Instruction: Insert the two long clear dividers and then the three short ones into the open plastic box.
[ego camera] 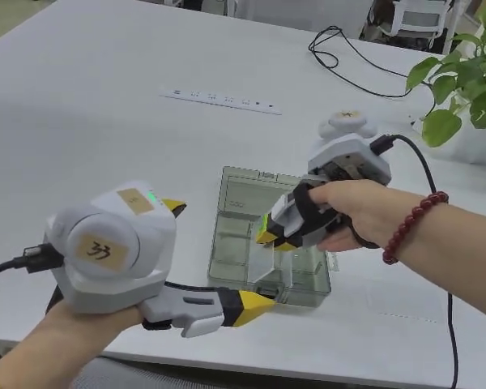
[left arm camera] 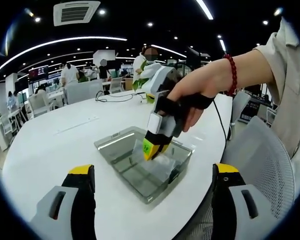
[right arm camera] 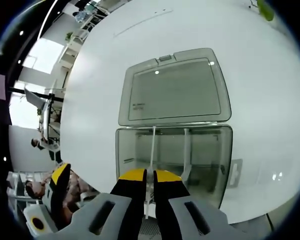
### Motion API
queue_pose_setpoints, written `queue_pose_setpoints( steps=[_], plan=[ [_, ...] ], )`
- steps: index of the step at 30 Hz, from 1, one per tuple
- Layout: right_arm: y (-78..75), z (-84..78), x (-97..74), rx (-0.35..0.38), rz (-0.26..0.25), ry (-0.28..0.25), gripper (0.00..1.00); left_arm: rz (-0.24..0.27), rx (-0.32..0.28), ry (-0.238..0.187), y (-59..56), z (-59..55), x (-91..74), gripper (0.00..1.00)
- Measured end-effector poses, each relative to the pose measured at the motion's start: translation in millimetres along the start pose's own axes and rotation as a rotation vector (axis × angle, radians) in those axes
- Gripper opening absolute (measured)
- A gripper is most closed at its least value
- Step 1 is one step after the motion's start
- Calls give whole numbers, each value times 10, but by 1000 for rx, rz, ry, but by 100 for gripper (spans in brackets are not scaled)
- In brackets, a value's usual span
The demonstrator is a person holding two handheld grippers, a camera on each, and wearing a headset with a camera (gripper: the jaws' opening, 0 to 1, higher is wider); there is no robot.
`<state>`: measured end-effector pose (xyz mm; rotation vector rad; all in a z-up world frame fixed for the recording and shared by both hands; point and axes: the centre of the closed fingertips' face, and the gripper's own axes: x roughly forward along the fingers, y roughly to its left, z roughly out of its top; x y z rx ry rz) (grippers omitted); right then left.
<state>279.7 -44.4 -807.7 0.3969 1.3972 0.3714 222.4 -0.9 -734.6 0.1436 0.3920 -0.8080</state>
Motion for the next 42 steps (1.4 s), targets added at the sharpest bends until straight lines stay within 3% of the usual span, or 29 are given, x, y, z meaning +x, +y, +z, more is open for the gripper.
queue_pose_setpoints(
  steps=[19, 26, 35, 37, 38, 42],
  plan=[
    [12, 51, 47, -9, -13, 15, 6, 9, 3, -1, 57, 23, -21, 99],
    [40, 32, 44, -115, -74, 17, 7, 12, -1, -2, 62, 25, -23, 98],
    [103, 17, 50, -394, -212, 51, 7, 9, 0, -2, 41, 36, -26, 98],
    [120, 25, 55, -425, -231, 54, 7, 10, -1, -4, 38, 39, -26, 98],
    [110, 106, 69, -447, -245, 56, 7, 10, -1, -5, 38, 44, -27, 98],
    [139, -21, 65, -467, -260, 56, 7, 13, -1, -9, 40, 58, -36, 98]
  ],
)
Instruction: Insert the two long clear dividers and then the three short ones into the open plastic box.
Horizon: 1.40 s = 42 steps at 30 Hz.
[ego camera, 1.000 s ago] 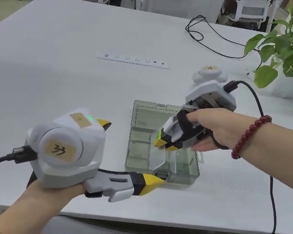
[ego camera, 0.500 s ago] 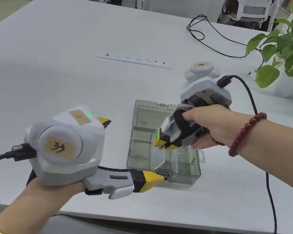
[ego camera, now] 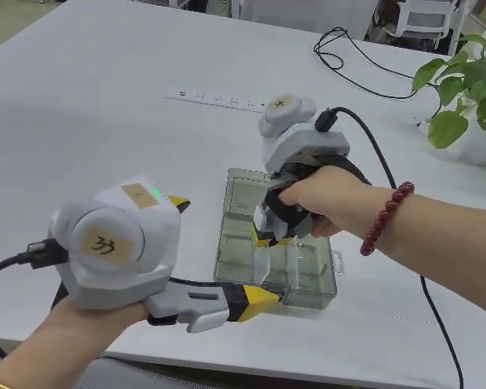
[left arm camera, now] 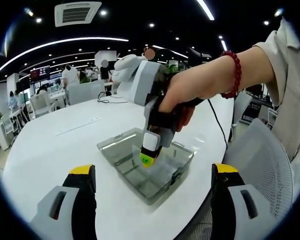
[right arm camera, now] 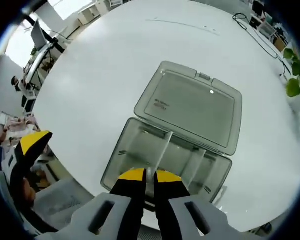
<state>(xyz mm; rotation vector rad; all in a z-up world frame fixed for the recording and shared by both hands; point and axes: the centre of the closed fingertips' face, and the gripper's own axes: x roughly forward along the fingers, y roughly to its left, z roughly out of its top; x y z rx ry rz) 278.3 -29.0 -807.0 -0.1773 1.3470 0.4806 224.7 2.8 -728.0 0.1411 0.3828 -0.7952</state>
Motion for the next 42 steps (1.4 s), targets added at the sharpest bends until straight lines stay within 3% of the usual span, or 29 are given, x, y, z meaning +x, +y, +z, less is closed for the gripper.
queue_pose_setpoints(
  steps=[8, 24, 28, 42],
  plan=[
    [14, -87, -72, 45, 27, 16, 7, 3, 4, 3, 3, 3, -12, 98],
    [-47, 5, -27, 61, 38, 21, 7, -3, 9, 20, -29, -33, -21, 97],
    [-59, 1, -27, 93, 51, 26, 7, 0, 10, 14, -22, -21, -32, 97],
    [-14, -21, -31, 88, 38, 24, 7, -3, 9, 20, -48, -31, -24, 96]
  ],
)
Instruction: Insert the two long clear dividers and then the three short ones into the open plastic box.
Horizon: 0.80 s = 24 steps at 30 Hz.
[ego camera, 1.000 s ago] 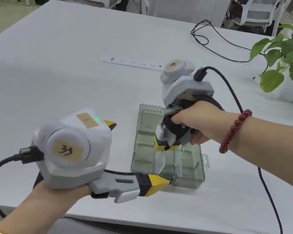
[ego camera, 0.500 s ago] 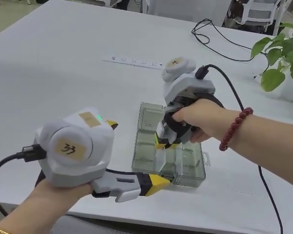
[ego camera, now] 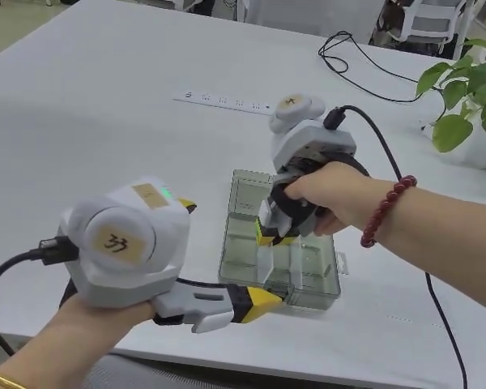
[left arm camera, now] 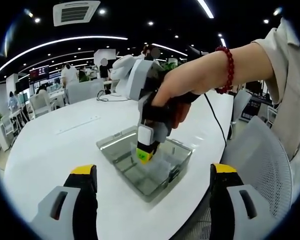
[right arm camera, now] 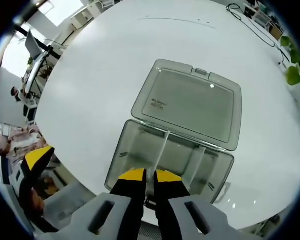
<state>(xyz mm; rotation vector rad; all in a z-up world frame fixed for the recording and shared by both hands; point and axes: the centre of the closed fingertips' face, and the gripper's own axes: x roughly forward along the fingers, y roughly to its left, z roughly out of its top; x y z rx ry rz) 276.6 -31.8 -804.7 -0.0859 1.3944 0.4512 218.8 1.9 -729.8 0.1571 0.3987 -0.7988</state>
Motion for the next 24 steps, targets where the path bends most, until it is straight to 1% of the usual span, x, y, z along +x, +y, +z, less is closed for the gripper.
queue_pose_setpoints(
  steps=[4, 8, 9, 12, 16, 20, 24],
  plan=[
    [-13, 28, 16, -3, -1, 5, 7, 0, 0, 1, -7, -2, -1, 95],
    [14, -24, -10, 12, 11, 9, 7, 5, 1, 0, 0, -1, -18, 95],
    [4, -1, 5, 12, 12, 9, 7, 6, -1, -1, 3, -3, -19, 95],
    [-9, 39, 34, 6, 7, 10, 7, 8, -2, 5, 5, -16, -22, 95],
    [-4, 14, 31, 9, 5, 7, 7, 6, -3, 5, -3, -16, -16, 95],
    [-15, 13, 67, -12, -9, 6, 7, 5, 0, 5, -6, -6, -7, 95],
    [31, -46, 49, -27, -21, 0, 7, 8, -2, 2, 1, 0, -8, 95]
  ],
)
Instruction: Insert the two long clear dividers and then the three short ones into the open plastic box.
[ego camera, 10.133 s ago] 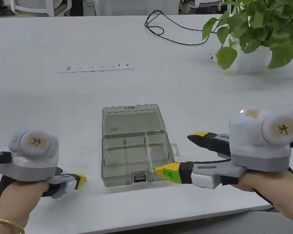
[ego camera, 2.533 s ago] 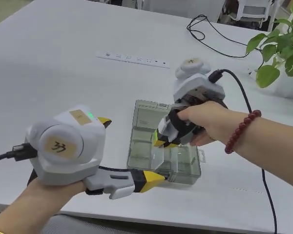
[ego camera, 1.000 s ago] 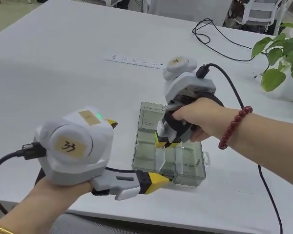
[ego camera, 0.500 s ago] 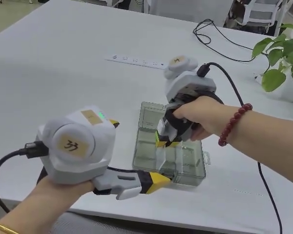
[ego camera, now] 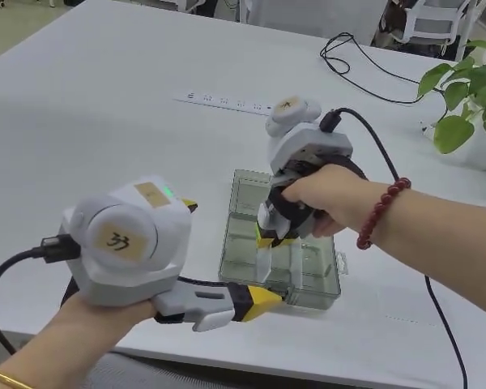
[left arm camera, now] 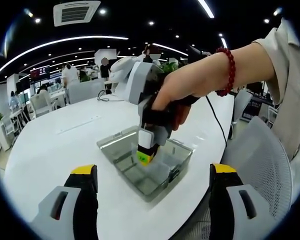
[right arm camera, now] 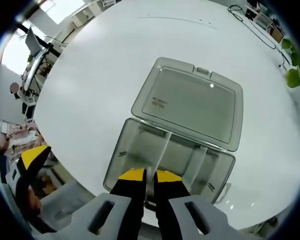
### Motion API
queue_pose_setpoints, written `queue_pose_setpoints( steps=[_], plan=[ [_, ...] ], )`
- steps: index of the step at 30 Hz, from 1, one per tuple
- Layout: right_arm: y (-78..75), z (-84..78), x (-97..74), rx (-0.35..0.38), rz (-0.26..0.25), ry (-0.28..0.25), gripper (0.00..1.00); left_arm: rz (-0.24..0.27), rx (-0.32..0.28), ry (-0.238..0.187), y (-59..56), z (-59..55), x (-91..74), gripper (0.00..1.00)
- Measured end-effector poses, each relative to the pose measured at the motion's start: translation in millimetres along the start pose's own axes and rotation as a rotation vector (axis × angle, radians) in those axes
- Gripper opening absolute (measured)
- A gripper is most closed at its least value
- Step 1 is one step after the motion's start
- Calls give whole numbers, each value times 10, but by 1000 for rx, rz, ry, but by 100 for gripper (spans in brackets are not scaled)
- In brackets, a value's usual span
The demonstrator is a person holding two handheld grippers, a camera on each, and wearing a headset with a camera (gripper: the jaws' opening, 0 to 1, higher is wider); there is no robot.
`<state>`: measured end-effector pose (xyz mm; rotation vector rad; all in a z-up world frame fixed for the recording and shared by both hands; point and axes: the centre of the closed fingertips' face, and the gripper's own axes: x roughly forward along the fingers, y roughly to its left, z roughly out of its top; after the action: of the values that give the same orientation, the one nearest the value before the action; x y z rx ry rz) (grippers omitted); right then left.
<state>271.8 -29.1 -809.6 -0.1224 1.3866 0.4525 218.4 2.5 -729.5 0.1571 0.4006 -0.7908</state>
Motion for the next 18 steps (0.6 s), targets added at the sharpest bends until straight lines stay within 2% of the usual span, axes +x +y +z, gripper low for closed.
queue_pose_setpoints(
  steps=[9, 18],
  plan=[
    [58, -78, 54, -64, -55, -11, 7, 4, 1, 3, 1, -14, -7, 95],
    [22, -77, 125, -52, -63, -18, 7, 20, -3, 0, 27, -17, -34, 95]
  ],
)
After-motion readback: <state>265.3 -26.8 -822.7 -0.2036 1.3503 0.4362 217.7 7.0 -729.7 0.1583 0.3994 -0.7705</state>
